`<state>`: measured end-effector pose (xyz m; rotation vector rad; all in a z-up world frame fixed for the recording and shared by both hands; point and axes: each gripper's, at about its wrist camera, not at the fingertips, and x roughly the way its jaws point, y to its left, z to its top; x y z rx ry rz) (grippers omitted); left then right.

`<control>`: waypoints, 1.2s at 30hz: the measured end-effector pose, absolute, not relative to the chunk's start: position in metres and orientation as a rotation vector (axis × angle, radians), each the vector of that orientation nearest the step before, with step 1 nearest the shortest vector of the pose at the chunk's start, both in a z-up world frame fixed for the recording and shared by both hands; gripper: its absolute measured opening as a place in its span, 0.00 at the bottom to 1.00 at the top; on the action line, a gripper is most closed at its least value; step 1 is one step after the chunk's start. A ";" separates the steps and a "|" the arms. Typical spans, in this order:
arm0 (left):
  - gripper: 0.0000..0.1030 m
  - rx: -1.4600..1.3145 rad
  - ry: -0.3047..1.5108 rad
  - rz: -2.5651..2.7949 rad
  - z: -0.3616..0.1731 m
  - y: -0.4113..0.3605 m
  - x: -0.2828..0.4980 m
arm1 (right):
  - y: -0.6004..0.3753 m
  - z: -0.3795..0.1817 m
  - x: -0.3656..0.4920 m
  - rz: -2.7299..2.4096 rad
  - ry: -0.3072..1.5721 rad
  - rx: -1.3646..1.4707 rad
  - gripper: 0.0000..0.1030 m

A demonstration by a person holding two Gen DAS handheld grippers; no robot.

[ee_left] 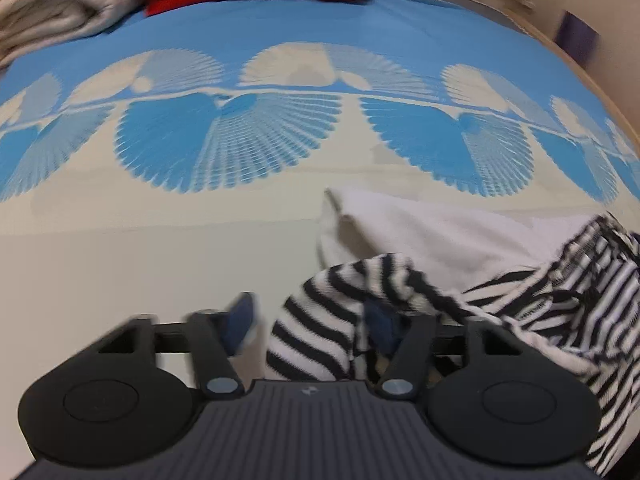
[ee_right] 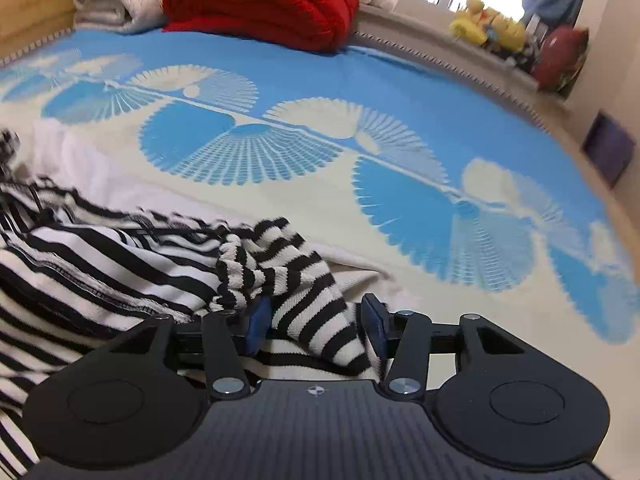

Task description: Fold small clothes

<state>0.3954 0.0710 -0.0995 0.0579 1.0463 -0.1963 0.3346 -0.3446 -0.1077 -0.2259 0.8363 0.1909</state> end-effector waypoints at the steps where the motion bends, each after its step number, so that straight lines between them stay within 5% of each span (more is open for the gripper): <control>1: 0.14 0.058 1.049 -0.216 -0.099 0.071 0.397 | -0.346 -0.108 0.337 0.204 0.839 -0.208 0.41; 2: 0.01 0.057 1.053 -0.227 -0.099 0.072 0.398 | -0.347 -0.108 0.339 0.214 0.840 -0.192 0.29; 3: 0.01 0.059 1.043 -0.225 -0.095 0.074 0.399 | -0.348 -0.108 0.339 0.227 0.838 -0.177 0.08; 4: 0.01 0.054 1.018 -0.219 -0.090 0.078 0.399 | -0.349 -0.106 0.340 0.248 0.832 -0.158 0.05; 12: 0.01 -0.243 0.708 -0.195 -0.043 0.113 0.406 | -0.425 -0.049 0.335 0.124 0.541 0.367 0.05; 17: 0.04 -0.129 0.860 -0.063 -0.083 0.092 0.444 | -0.419 -0.088 0.367 -0.129 0.754 0.307 0.05; 21: 0.12 -0.232 1.074 -0.052 -0.115 0.104 0.461 | -0.417 -0.119 0.382 -0.147 0.946 0.350 0.11; 23: 0.37 -0.267 1.026 -0.056 -0.102 0.114 0.459 | -0.414 -0.110 0.381 -0.135 0.903 0.324 0.22; 24: 0.42 -0.282 0.999 -0.052 -0.095 0.118 0.458 | -0.413 -0.106 0.379 -0.127 0.881 0.313 0.30; 31: 0.47 -0.307 0.927 -0.278 -0.062 0.094 0.451 | -0.401 -0.068 0.368 -0.079 0.683 0.246 0.34; 36: 0.58 -0.003 0.977 -0.396 -0.079 0.031 0.444 | -0.370 -0.084 0.383 0.145 0.824 0.218 0.56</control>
